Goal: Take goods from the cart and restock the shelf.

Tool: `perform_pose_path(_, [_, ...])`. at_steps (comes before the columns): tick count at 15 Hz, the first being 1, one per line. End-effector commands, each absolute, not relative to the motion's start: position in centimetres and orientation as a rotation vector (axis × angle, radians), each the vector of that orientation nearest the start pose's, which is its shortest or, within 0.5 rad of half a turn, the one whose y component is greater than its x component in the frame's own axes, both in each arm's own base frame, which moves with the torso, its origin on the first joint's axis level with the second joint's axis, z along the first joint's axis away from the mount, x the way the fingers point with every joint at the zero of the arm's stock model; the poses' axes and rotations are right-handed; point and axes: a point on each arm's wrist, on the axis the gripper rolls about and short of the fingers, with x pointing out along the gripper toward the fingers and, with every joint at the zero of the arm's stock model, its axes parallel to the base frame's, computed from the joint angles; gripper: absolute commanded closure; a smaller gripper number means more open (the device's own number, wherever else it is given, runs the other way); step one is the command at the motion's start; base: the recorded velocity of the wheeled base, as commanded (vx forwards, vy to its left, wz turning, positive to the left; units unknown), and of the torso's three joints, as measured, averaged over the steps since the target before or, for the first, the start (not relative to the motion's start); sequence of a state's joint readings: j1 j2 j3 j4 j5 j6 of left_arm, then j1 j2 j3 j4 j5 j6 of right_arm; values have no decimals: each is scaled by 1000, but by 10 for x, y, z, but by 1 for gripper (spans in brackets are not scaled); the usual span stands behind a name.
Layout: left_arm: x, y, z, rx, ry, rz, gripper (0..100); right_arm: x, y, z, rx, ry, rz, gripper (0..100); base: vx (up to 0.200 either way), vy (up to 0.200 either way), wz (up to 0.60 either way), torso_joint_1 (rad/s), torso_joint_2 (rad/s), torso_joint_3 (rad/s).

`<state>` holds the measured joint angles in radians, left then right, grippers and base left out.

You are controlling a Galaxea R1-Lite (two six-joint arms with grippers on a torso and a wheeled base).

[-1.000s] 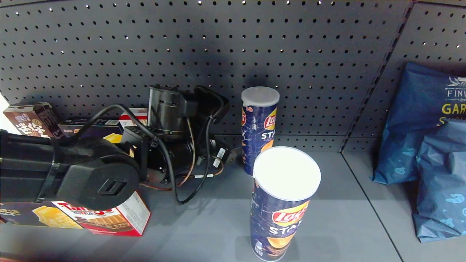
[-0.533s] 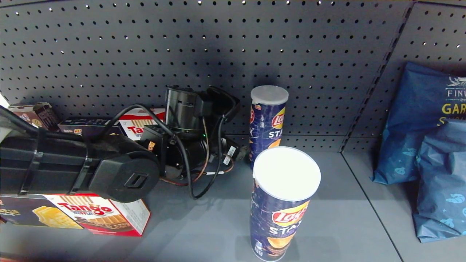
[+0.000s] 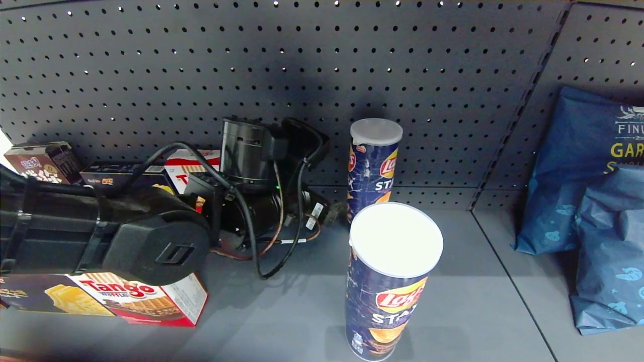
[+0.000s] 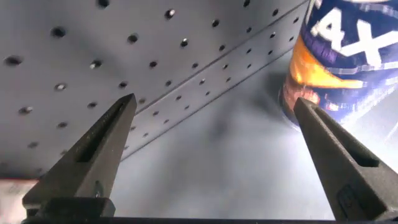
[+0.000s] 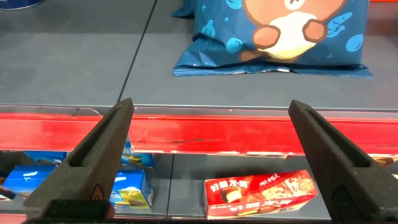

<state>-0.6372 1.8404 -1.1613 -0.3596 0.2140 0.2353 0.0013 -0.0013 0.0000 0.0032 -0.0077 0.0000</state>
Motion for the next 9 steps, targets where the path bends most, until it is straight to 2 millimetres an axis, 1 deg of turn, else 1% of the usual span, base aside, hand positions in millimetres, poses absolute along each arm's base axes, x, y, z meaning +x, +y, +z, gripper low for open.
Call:
perform_pose_path(1, [273, -187, 236, 341, 173, -425, 0, -23, 0, 75, 0, 3, -6, 0, 0, 0, 0, 0, 0, 0])
perform_pose_path(2, [270, -175, 248, 337, 144, -400, 0, -23, 0, 75, 0, 3, -6, 0, 0, 0, 0, 0, 0, 0])
perform_pose_path(3, [267, -171, 253, 337, 128, -392, 0, -23, 0, 75, 0, 3, -6, 0, 0, 0, 0, 0, 0, 0])
perform_pose_path(4, [256, -162, 265, 323, 96, -385, 0, -23, 0, 75, 0, 3, -6, 0, 0, 0, 0, 0, 0, 0])
perform_pose_path(6, [243, -156, 268, 320, 85, -388, 0, -23, 0, 75, 0, 3, -6, 0, 0, 0, 0, 0, 0, 0])
perform_pose_path(7, [232, -149, 271, 316, 70, -388, 0, -23, 0, 75, 0, 3, -6, 0, 0, 0, 0, 0, 0, 0])
perform_pose_path(9, [223, -144, 271, 316, 65, -388, 0, -23, 0, 75, -3, 3, 0, 0, 0, 0, 0, 0, 0, 0])
